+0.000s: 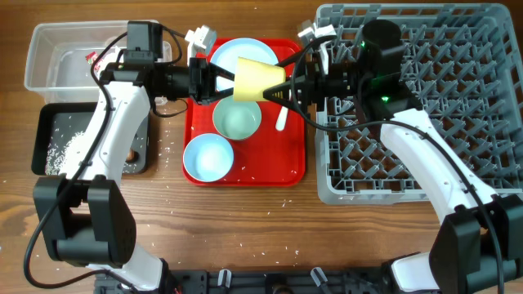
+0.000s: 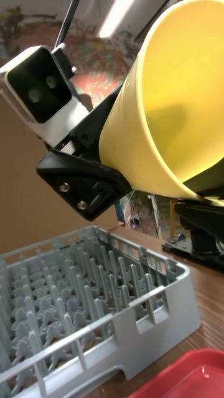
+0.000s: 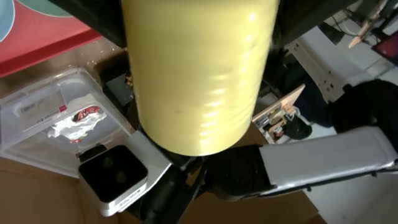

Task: Sort waste into correct bins and load items into the dishwasher rack
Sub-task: 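Hand the yellow cup from the left gripper to the right gripper, then place the yellow cup into the dish rack with the right gripper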

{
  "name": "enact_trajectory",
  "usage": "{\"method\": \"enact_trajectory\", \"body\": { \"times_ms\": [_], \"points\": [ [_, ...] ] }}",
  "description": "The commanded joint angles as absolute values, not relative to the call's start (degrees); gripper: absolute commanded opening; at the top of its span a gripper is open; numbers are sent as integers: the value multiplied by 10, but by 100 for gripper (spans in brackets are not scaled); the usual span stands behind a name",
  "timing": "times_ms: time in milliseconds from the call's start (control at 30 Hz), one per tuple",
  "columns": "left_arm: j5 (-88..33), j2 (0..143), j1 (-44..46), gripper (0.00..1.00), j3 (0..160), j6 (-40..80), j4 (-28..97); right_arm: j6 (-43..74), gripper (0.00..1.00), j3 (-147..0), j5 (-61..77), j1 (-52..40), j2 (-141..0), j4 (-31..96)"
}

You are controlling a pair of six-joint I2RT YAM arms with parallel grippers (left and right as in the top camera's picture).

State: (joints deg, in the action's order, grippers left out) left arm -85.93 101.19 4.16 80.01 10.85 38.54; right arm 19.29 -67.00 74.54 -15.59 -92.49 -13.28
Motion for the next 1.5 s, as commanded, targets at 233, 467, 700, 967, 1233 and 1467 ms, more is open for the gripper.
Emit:
{"method": "enact_trajectory", "body": {
  "times_ms": [233,467,700,967,1233,1467],
  "points": [
    [-866,1002,43,35,807,112,385,213,49,-678,751,-143,-933,-141],
    [-616,1002,43,40,807,112,430,205,39,-678,698,-34,-926,11],
    [-443,1002,43,44,807,112,446,106,39,-679,373,-28,-792,295],
    [-383,1002,44,40,807,107,446,160,39,-679,179,-28,-675,606],
    [-182,1002,44,36,807,108,446,235,40,-679,91,-95,-729,730],
    [-129,1002,44,38,807,108,446,245,47,-679,56,-131,-845,719]
  ]
}}
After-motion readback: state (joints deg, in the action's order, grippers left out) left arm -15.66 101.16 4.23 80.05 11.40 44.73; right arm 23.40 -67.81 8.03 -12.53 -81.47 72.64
